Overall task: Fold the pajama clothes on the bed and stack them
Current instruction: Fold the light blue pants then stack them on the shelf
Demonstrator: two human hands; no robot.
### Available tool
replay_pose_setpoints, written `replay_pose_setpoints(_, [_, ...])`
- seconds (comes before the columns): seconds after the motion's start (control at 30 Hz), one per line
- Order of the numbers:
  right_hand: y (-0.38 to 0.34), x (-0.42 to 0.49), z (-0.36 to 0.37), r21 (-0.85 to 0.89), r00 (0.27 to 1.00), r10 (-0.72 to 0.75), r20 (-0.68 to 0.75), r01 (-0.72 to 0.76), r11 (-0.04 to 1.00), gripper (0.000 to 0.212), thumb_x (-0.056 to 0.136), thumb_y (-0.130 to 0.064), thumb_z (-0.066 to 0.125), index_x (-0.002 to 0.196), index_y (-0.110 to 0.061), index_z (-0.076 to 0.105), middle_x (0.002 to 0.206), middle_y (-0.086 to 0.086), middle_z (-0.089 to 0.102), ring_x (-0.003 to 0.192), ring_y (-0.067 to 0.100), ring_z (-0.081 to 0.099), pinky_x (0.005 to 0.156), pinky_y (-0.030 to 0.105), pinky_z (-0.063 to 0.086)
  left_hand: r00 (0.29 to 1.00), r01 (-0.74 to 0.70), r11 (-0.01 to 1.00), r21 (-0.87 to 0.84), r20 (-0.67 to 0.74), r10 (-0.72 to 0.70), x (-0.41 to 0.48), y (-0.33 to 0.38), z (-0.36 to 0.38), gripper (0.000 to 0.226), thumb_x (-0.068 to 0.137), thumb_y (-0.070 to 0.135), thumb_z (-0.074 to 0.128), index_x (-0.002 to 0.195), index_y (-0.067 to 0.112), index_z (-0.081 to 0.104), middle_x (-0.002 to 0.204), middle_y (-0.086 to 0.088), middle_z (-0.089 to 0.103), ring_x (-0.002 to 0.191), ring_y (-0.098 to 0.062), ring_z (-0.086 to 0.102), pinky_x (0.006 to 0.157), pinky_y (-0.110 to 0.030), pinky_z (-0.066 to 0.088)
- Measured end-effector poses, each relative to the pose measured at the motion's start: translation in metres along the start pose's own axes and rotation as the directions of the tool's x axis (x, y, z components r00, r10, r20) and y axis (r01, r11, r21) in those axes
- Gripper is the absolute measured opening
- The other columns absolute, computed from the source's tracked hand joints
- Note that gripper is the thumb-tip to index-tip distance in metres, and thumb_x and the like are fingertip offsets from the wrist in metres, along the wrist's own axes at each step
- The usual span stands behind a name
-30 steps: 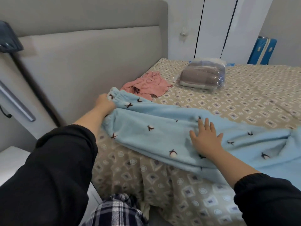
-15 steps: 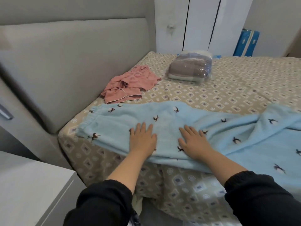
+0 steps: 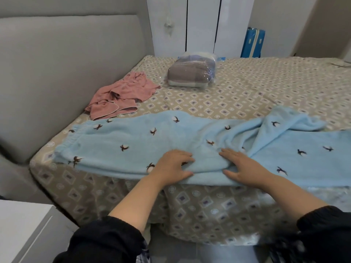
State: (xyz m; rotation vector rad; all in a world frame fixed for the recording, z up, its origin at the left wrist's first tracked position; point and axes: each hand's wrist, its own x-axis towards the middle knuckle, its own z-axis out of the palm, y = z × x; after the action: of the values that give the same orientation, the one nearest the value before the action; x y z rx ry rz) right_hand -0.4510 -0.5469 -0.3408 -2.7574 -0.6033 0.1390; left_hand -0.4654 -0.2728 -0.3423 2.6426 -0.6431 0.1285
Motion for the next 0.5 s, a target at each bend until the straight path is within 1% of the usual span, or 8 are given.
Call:
replay_pose_setpoints(0.1, [0.001, 0.004, -0.001, -0.011, 0.977, 0.06, -0.205, -0.064, 0.998, 0.064, 0.082, -0.013, 0.063, 0.141, -0.012, 0.04, 0.135, 0.009, 0.052, 0.118, 0.031, 0.051, 0.089, 0.035, 0.042, 0.99, -0.012, 1.0, -0.019, -0.141, 0.009, -0.003, 0.0, -0.001, 0.026, 0.083, 0.024, 0.07, 0.108, 0.017, 0.071, 0.114, 0.002, 0.068, 0.108, -0.017, 0.058, 0.09, -0.03, 0.045])
replay_pose_setpoints(0.17, [0.004, 0.008, -0.001, -0.103, 0.915, 0.014, -0.404, -0.06, 0.993, 0.043, 0.072, 0.004, 0.06, 0.114, 0.004, 0.055, 0.107, 0.021, 0.059, 0.093, 0.041, 0.057, 0.073, 0.042, 0.044, 0.987, -0.088, 0.994, 0.059, -0.127, 0.095, -0.004, 0.002, -0.003, 0.02, 0.082, 0.019, 0.068, 0.101, 0.013, 0.072, 0.109, 0.0, 0.068, 0.105, -0.02, 0.059, 0.083, -0.035, 0.049])
replay_pose_setpoints(0.2, [0.007, 0.008, -0.003, -0.133, 0.88, 0.01, -0.474, -0.083, 0.988, 0.03, 0.068, 0.009, 0.06, 0.097, 0.007, 0.057, 0.093, 0.024, 0.057, 0.081, 0.042, 0.055, 0.066, 0.043, 0.042, 0.984, -0.132, 0.986, 0.104, -0.102, 0.143, -0.005, 0.003, -0.003, 0.02, 0.081, 0.017, 0.068, 0.099, 0.011, 0.072, 0.11, -0.002, 0.068, 0.104, -0.022, 0.059, 0.079, -0.036, 0.05])
replay_pose_setpoints(0.23, [0.01, 0.008, -0.005, -0.158, 0.864, 0.024, -0.502, -0.119, 0.98, 0.023, 0.065, 0.011, 0.06, 0.087, 0.006, 0.057, 0.084, 0.024, 0.055, 0.073, 0.041, 0.053, 0.062, 0.042, 0.038, 0.98, -0.166, 0.976, 0.144, -0.085, 0.179, -0.005, 0.003, -0.004, 0.019, 0.08, 0.015, 0.068, 0.097, 0.009, 0.072, 0.109, -0.004, 0.067, 0.102, -0.024, 0.059, 0.076, -0.037, 0.05])
replay_pose_setpoints(0.33, [0.016, 0.005, -0.013, -0.23, 0.881, 0.031, -0.471, -0.157, 0.96, 0.016, 0.068, 0.012, 0.055, 0.082, 0.004, 0.06, 0.073, 0.022, 0.057, 0.069, 0.039, 0.052, 0.069, 0.039, 0.034, 0.972, -0.169, 0.964, 0.205, -0.128, 0.198, -0.008, 0.007, -0.007, 0.013, 0.075, 0.005, 0.062, 0.086, 0.003, 0.069, 0.092, -0.01, 0.065, 0.086, -0.03, 0.059, 0.06, -0.037, 0.047])
replay_pose_setpoints(0.37, [0.017, 0.003, -0.018, -0.22, 0.872, 0.006, -0.489, -0.13, 0.967, 0.017, 0.067, 0.014, 0.053, 0.078, 0.003, 0.059, 0.069, 0.021, 0.058, 0.066, 0.038, 0.052, 0.067, 0.039, 0.034, 0.965, -0.151, 0.97, 0.19, -0.185, 0.186, -0.009, 0.009, -0.008, 0.011, 0.072, 0.003, 0.06, 0.08, 0.003, 0.067, 0.084, -0.01, 0.063, 0.078, -0.03, 0.059, 0.054, -0.035, 0.044])
replay_pose_setpoints(0.43, [0.016, -0.005, -0.03, -0.186, 0.802, -0.076, -0.592, -0.045, 0.981, 0.018, 0.062, 0.016, 0.052, 0.072, 0.001, 0.055, 0.061, 0.017, 0.054, 0.057, 0.036, 0.048, 0.058, 0.037, 0.035, 0.935, -0.121, 0.988, 0.095, -0.323, 0.145, -0.012, 0.014, -0.014, 0.01, 0.066, 0.004, 0.055, 0.073, 0.005, 0.062, 0.075, -0.007, 0.058, 0.066, -0.026, 0.054, 0.049, -0.03, 0.038])
replay_pose_setpoints(0.5, [0.013, -0.018, -0.034, -0.25, 0.77, -0.19, -0.609, 0.041, 0.967, 0.013, 0.062, 0.006, 0.05, 0.071, -0.002, 0.053, 0.058, 0.011, 0.05, 0.053, 0.033, 0.045, 0.054, 0.036, 0.034, 0.935, -0.133, 0.99, 0.05, -0.326, 0.142, -0.014, 0.016, -0.021, 0.011, 0.064, 0.005, 0.052, 0.073, 0.008, 0.057, 0.075, -0.003, 0.053, 0.066, -0.021, 0.047, 0.049, -0.029, 0.036])
